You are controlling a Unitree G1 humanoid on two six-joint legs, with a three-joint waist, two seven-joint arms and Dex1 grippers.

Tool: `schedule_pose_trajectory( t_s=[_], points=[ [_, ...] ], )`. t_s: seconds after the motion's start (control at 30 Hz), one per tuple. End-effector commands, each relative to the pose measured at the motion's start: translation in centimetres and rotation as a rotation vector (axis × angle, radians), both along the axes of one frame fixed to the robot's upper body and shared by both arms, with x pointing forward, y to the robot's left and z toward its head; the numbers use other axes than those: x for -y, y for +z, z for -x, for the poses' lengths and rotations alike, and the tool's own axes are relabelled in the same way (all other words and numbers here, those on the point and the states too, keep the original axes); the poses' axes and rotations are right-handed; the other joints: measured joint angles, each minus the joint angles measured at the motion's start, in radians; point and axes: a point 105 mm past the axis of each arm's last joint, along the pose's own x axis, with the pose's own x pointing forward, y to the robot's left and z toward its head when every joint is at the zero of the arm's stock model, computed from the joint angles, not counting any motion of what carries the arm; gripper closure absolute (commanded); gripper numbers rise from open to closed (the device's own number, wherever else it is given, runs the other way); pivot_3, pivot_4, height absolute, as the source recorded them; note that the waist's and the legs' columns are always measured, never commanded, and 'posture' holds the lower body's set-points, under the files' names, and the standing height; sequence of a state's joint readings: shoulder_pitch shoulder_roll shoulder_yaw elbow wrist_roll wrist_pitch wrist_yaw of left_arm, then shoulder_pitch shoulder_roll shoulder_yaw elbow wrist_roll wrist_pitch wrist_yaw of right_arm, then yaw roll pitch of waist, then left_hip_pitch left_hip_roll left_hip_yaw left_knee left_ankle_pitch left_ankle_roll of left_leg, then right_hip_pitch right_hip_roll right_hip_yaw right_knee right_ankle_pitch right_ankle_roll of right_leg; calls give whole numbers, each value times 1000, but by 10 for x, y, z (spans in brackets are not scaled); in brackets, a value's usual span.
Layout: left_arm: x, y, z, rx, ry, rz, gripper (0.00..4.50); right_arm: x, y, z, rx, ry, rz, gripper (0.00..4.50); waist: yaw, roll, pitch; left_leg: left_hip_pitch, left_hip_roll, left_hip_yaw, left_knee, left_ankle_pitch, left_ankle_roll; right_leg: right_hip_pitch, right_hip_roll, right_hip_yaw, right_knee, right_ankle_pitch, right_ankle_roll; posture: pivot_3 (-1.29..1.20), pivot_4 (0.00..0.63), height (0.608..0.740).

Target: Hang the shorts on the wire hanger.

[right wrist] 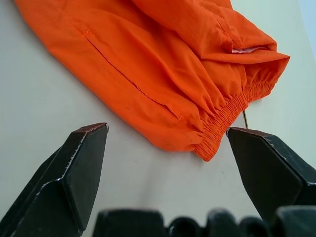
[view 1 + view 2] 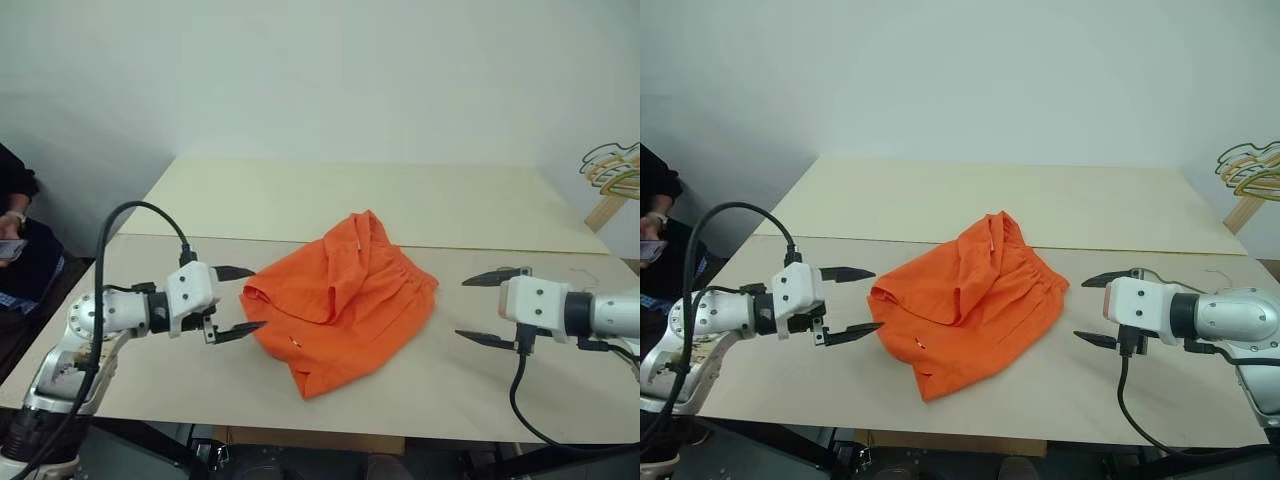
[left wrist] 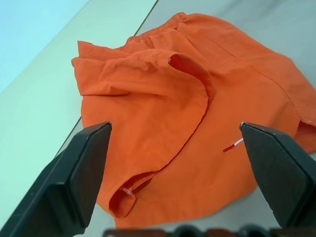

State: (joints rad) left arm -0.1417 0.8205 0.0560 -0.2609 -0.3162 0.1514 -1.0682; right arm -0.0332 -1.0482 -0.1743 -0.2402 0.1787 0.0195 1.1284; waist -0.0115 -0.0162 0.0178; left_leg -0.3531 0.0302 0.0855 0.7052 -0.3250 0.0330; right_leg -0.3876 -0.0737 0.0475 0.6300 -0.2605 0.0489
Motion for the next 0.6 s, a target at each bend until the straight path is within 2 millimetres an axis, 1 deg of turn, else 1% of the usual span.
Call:
schedule_pose_trajectory(
  t_s=[0.03, 0.13, 0.23, 0.47, 0.6],
  points=[
    [1, 13, 2, 30, -17, 3, 0, -2, 11, -3, 54, 15, 0, 40, 0, 0, 0, 0, 0, 0, 0, 0, 0, 0, 0, 0, 0, 0, 0, 0, 0, 740],
    [2, 17, -3, 56, 16, 38, 0, -2, 10, -3, 54, 16, 0, 40, 0, 0, 0, 0, 0, 0, 0, 0, 0, 0, 0, 0, 0, 0, 0, 2, 0, 740],
    [2, 17, -1, 56, 1, 28, 0, -1, 11, -4, 54, 17, 1, 40, 0, 0, 0, 0, 0, 0, 0, 0, 0, 0, 0, 0, 0, 0, 0, 0, 0, 740],
    [5, 14, -1, 44, -4, 23, 0, 0, 9, -8, 54, 15, 1, 40, -1, 0, 0, 0, 0, 0, 0, 0, 0, 0, 0, 0, 0, 0, 0, -22, 0, 740],
    [7, 7, 5, 13, -20, 26, 0, 2, 11, -9, 63, 6, 12, 40, -1, 0, 0, 0, 0, 0, 0, 0, 0, 0, 0, 0, 0, 0, 0, -39, 0, 740]
  ],
)
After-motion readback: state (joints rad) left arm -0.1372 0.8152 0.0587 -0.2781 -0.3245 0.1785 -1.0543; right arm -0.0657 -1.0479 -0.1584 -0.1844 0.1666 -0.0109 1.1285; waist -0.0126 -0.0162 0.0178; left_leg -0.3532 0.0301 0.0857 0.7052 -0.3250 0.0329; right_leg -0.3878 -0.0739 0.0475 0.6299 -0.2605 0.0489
